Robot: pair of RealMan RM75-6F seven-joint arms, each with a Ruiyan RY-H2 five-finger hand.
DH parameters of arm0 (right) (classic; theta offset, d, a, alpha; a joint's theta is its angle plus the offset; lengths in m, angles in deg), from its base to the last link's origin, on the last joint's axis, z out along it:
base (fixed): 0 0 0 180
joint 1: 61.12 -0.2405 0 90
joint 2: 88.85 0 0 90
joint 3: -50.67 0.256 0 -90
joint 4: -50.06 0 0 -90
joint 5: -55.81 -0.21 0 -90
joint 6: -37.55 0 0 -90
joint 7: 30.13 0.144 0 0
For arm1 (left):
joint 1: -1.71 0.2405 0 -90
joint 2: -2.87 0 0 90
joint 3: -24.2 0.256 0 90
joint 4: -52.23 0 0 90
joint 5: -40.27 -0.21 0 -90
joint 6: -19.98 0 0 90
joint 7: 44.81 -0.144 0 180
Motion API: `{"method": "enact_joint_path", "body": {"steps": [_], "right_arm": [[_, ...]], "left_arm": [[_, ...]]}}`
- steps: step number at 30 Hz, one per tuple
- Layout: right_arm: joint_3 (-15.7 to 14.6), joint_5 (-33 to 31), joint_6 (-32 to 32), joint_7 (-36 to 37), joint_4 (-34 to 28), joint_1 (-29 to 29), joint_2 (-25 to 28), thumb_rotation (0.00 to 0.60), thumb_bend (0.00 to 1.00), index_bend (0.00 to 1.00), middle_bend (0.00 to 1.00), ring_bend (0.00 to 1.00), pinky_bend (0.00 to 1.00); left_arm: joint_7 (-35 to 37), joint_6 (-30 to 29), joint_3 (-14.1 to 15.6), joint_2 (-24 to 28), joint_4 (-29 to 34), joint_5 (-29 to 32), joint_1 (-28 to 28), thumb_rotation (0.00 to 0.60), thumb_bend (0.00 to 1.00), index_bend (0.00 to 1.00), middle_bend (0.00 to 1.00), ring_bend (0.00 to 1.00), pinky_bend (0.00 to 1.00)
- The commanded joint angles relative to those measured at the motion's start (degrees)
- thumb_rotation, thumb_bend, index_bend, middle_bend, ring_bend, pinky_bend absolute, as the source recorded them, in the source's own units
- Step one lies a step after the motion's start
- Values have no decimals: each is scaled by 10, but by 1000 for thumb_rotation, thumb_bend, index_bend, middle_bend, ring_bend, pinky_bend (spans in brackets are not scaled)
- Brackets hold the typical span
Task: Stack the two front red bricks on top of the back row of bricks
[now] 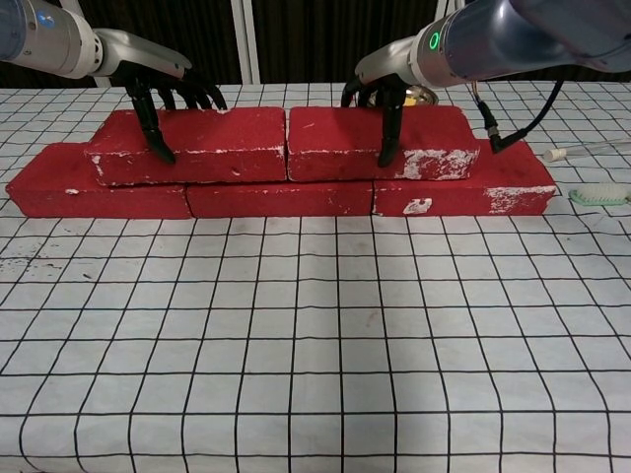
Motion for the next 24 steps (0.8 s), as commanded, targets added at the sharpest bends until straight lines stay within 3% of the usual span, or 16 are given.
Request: {"method": "enact_joint_path", "body": {"steps": [1,24], "right_arm": [[1,-2,0,-2,-1,0,0,600,0,171,203,152,124],[11,0,-15,-11,-23,4,8,600,0,167,201,149,124]], "left_arm": [[-2,1,0,-1,-1,2,0,600,166,104,190,101,231],[-22,-2,-3,-9,-2,11,-1,600,164,104,190,101,231]]}}
